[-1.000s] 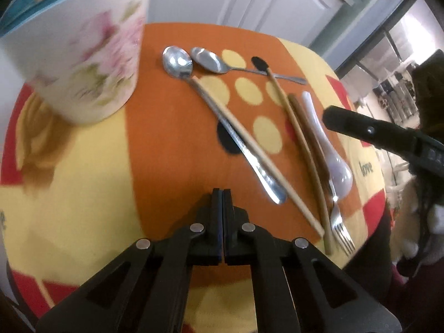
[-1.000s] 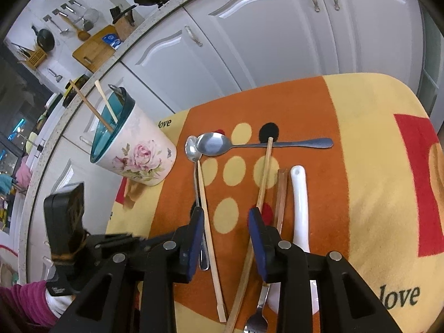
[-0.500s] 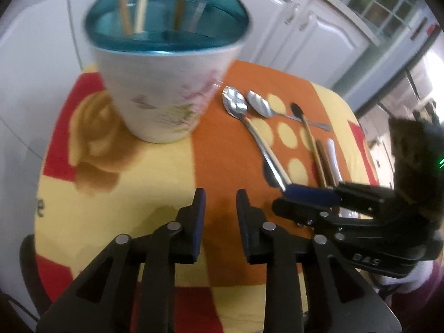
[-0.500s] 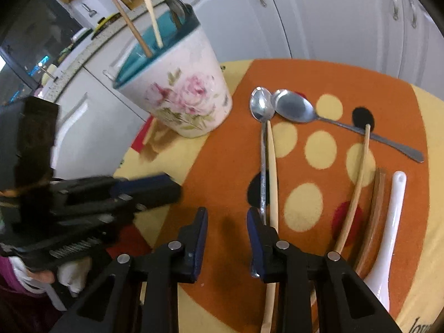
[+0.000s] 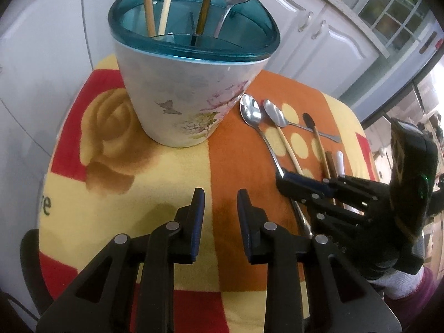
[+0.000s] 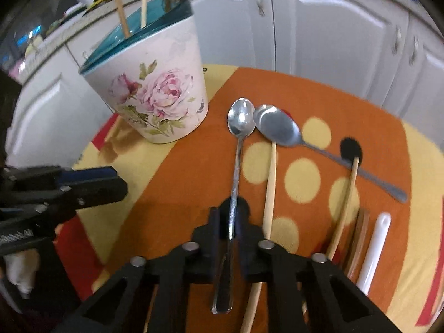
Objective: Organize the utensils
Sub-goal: 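Grasp the steel teaspoon handle with the right tool, then lift the teaspoon with the right tool while the left grasps another steel spoon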
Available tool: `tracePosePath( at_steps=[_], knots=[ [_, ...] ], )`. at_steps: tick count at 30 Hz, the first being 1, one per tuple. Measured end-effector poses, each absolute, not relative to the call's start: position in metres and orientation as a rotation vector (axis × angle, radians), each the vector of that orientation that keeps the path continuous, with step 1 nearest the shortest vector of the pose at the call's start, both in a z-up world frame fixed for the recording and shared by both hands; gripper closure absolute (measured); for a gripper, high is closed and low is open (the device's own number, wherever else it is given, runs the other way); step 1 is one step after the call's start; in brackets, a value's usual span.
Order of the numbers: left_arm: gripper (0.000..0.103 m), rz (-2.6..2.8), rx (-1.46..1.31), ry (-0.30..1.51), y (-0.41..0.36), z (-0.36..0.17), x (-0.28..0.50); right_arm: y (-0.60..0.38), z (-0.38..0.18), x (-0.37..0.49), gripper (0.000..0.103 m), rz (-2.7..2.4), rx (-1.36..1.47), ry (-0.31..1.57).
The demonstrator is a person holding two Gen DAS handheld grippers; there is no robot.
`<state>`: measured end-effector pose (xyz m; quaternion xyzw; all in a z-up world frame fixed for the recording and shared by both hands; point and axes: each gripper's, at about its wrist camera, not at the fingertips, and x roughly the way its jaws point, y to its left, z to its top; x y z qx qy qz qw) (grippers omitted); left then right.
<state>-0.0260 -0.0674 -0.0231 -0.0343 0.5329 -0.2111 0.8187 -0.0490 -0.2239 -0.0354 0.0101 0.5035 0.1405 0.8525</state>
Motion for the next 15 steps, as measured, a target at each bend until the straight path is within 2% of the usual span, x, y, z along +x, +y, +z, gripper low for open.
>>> tracePosePath(
  at_steps=[1, 10, 15],
  knots=[
    [0.080, -0.447, -0.073, 1.136, -0.066, -0.023, -0.026, -0.224, -0.035, -0.050, 0.098, 0.303, 0.030, 1.066],
    [0.080, -0.452, -0.072, 1.161, -0.068, -0.031, -0.028, -0.222, -0.040, -0.102, 0.099, 0.452, 0.207, 1.176],
    [0.070, -0.479, -0.071, 1.180, -0.074, -0.036, -0.026, -0.217, -0.040, -0.109, 0.098, 0.484, 0.219, 1.224]
  ],
)
